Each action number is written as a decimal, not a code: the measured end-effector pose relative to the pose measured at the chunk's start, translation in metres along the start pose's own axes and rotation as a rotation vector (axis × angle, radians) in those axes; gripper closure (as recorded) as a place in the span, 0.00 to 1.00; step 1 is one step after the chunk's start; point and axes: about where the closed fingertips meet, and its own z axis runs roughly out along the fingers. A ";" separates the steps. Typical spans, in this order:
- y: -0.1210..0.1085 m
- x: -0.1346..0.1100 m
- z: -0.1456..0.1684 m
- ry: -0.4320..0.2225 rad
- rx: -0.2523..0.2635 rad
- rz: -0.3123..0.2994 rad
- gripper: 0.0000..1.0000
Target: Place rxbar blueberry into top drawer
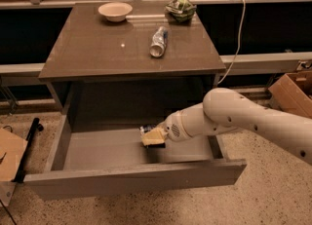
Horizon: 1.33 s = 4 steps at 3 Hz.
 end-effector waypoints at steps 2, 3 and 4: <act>0.001 0.000 0.002 0.003 -0.002 -0.002 0.27; 0.003 0.000 0.003 0.005 -0.005 -0.004 0.00; 0.003 0.000 0.003 0.005 -0.005 -0.004 0.00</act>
Offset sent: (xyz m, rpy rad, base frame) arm -0.0001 0.0003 -0.0004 -0.0008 0.0004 0.0002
